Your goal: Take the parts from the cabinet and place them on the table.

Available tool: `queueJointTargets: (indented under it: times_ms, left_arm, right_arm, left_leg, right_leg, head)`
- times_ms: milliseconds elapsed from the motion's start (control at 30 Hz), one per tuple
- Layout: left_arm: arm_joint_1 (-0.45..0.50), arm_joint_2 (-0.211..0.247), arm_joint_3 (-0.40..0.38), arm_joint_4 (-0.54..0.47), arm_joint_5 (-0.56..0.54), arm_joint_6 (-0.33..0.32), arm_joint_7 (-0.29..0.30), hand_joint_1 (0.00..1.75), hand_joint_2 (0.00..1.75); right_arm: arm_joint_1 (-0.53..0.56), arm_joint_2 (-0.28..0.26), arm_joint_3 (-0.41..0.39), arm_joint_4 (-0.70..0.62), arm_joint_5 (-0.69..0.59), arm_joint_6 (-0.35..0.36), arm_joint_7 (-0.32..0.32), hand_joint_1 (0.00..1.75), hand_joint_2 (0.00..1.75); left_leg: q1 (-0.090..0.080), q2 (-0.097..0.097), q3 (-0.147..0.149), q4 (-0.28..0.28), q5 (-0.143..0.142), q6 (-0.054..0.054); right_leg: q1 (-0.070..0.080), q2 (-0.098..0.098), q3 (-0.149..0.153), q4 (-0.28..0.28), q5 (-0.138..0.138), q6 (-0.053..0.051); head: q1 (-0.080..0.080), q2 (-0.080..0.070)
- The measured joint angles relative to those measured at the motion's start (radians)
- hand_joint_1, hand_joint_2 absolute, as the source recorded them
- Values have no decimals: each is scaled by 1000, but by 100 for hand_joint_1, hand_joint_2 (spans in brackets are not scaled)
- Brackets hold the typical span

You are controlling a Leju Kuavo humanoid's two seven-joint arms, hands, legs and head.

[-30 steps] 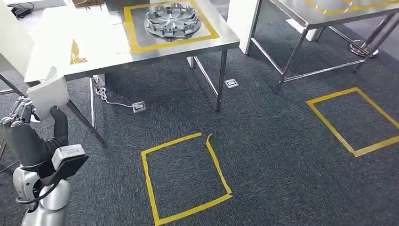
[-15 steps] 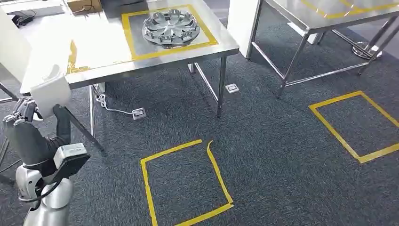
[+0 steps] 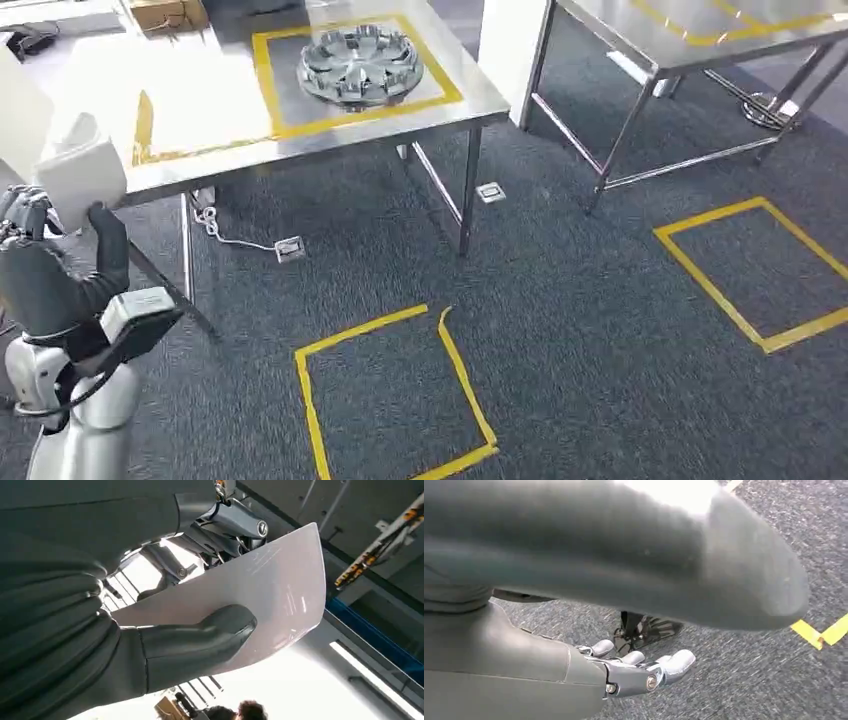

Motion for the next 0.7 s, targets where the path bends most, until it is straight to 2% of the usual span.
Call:
queueJointTargets:
  times_ms: [33,67,133,167,200,233,300,333,367,400,433,467,500,533,567,600,633,667,700]
  left_arm:
    - [-4,3,0,-4,-2,1,0,175,175]
    - [-8,3,0,-8,-5,1,0,175,175]
    - [-8,4,0,-10,-11,1,-1,175,175]
    - [-8,5,0,-11,-12,1,-1,175,175]
    - [-8,5,0,-11,-14,1,-1,175,175]
    - [-8,6,0,-11,-15,1,-1,175,175]
    - [-11,6,0,-15,-16,1,-1,175,175]
    - [-13,8,0,-15,-16,2,-1,175,175]
    - [-16,12,1,-17,-16,3,-1,175,175]
    - [-16,16,2,-20,-16,5,0,175,175]
    - [-14,19,2,-21,-16,5,0,175,175]
    - [-14,20,2,-25,-16,9,0,175,175]
    - [-15,24,4,-31,-15,10,0,175,175]
    - [-18,27,4,-32,-13,11,0,175,175]
    - [-21,30,4,-34,-10,13,0,175,175]
    - [-20,34,4,-34,-10,14,-2,175,175]
    - [-16,36,4,-34,-9,14,-2,175,175]
    - [-14,37,4,-34,-8,14,-2,175,175]
    - [-12,39,4,-34,-8,15,-2,175,175]
  right_arm:
    - [-2,0,0,0,0,1,-7,0,0]
    - [-2,0,0,0,0,1,-11,0,0]
    - [-1,0,1,0,1,2,-14,0,0]
    - [-1,0,1,0,1,3,-14,0,0]
    - [0,0,1,0,1,4,-14,0,0]
    - [1,0,0,0,1,4,-14,0,0]
    - [1,0,1,0,1,3,-14,0,0]
    - [1,0,1,0,0,2,-14,0,0]
    - [-2,-1,1,0,0,-2,-13,0,0]
    - [-2,0,0,0,-3,-3,-10,0,0]
    - [0,0,0,0,-10,-4,-10,0,0]
    - [2,0,0,0,-13,-5,-9,0,0]
    - [3,0,0,0,-15,-4,-8,0,0]
    - [2,0,0,0,-16,-3,-8,0,0]
    - [0,0,0,0,-18,-3,-7,0,0]
    - [-2,0,0,0,-18,-3,-7,0,0]
    - [-2,0,0,0,-18,-3,-8,0,0]
    - [0,0,0,0,-18,-3,-8,0,0]
    - [1,0,0,0,-18,-4,-8,0,0]
  left_leg:
    - [1,-1,3,-1,-3,4]
    - [1,-1,3,-1,-6,9]
    - [0,-1,6,0,-15,12]
    - [0,-2,10,1,-20,11]
    - [0,-3,17,1,-25,10]
    - [0,-4,25,1,-32,7]
    - [0,-3,47,1,-47,1]
    - [0,-3,53,1,-52,-3]
    - [-3,-5,51,0,-55,-9]
    - [-2,-3,50,-5,-59,-17]
    - [-3,-4,58,11,-53,-23]
    - [-4,-4,64,11,-52,-31]
    - [-2,-3,60,20,-63,-33]
    - [-2,-4,48,55,-67,-35]
    - [-1,-4,10,120,-84,-40]
    - [1,-4,-35,191,-117,-45]
    - [1,-4,-80,254,-150,-48]
    - [1,-3,-115,296,-169,-51]
    - [2,-3,-127,291,-155,-50]
  right_leg:
    - [1,-2,-29,49,-4,7]
    - [-2,-2,-76,120,-26,14]
    - [-4,-2,-170,254,-97,21]
    - [-4,-3,-198,279,-102,21]
    - [-4,-3,-203,260,-78,19]
    - [-4,-3,-188,202,-32,15]
    - [-1,-3,-115,14,91,4]
    - [3,-5,-99,-26,88,-3]
    - [9,-4,-102,-27,37,-7]
    - [10,-4,-93,-30,51,-11]
    - [5,-3,-92,-39,71,-18]
    - [4,-3,-81,-38,73,-25]
    - [-1,-4,-65,-44,75,-30]
    - [-1,-4,-58,-45,71,-37]
    - [-1,-4,-56,-45,67,-42]
    - [-1,-3,-54,-45,63,-44]
    - [0,-3,-52,-45,59,-45]
    - [0,-2,-47,-44,52,-45]
    - [0,-2,-41,-43,46,-44]
  head:
    - [3,0]
    - [4,0]
    - [5,0]
    - [5,0]
    - [5,0]
    - [5,0]
    - [6,0]
    - [5,0]
    - [6,0]
    - [6,0]
    - [6,0]
    - [5,0]
    - [6,0]
    - [1,0]
    - [-3,0]
    - [-2,0]
    - [-2,0]
    - [-3,0]
    - [-2,0]
